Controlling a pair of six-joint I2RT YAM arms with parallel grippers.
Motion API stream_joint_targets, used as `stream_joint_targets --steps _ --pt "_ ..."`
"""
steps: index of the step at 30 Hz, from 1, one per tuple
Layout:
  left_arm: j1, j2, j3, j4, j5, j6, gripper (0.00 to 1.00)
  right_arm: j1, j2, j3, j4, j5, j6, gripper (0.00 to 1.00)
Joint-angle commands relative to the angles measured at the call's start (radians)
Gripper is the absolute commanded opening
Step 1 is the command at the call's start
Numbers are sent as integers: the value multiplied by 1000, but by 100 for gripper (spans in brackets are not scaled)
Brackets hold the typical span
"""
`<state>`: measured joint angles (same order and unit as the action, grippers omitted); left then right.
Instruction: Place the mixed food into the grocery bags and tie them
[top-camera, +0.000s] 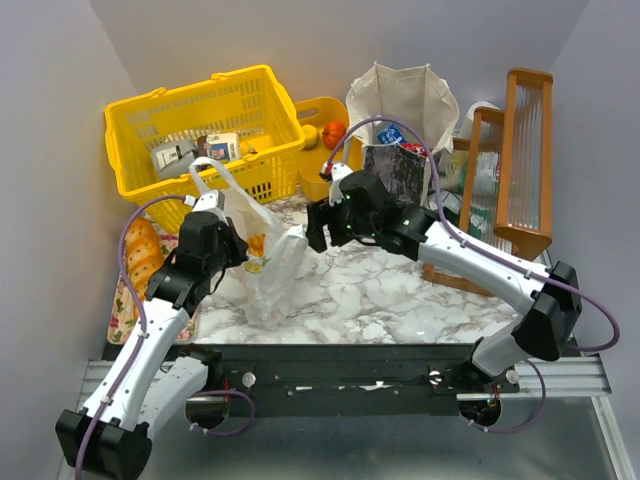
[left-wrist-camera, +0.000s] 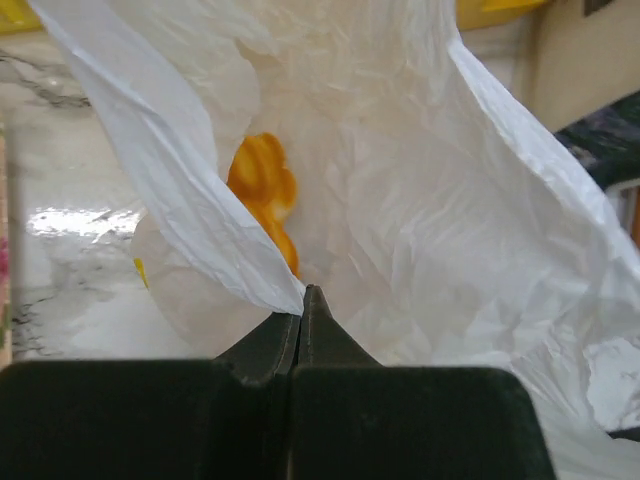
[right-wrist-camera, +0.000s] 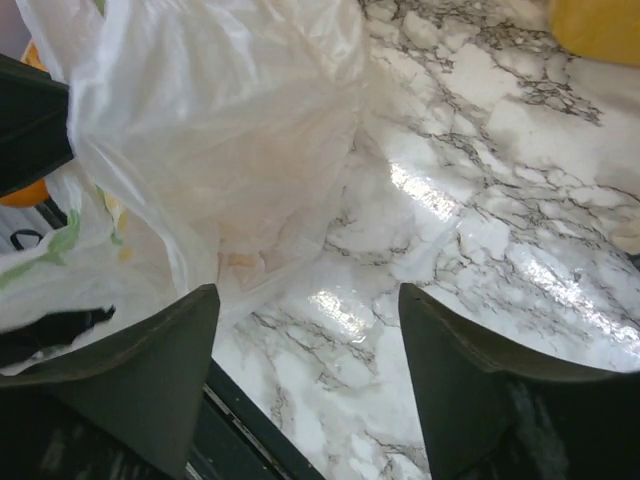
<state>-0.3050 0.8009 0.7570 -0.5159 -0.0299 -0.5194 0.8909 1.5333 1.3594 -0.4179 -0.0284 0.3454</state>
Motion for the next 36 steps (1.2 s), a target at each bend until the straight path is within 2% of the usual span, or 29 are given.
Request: stream_joint_targets --steps 1,5,7,8,10,11,15,17,20,23,26,31,36 --pt "79 32 41 -21 -74 71 0 8 -58 108 -44 93 -74 83" --pt "133 55 50 -29 -174 117 0 -4 -21 266 -102 156 -124 84" --pt "158 63 50 -29 -212 145 0 -29 20 363 -136 136 -146 84" --pt "164 64 48 -23 -222 156 0 -64 51 462 -162 99 -146 84" --pt "175 63 44 -18 -248 173 0 -105 158 562 -195 56 -152 84" --pt "184 61 39 -7 -254 177 0 -137 201 683 -237 47 -154 82" --pt "191 26 5 34 -248 190 0 -179 414 910 -282 84 -197 75" --pt "196 14 -11 48 -236 188 0 -199 520 972 -294 128 -200 70" --pt "196 0 -25 57 -220 182 0 -227 585 1003 -277 143 -187 62" --pt "199 3 -25 57 -217 182 0 -233 584 931 -225 165 -180 57" --pt "201 15 -19 63 -228 187 0 -233 594 873 -173 194 -178 56" --pt "221 34 -8 59 -252 191 0 -237 729 945 -174 240 -183 56" --pt "247 29 -12 80 -211 188 0 -263 812 982 -156 266 -160 56"
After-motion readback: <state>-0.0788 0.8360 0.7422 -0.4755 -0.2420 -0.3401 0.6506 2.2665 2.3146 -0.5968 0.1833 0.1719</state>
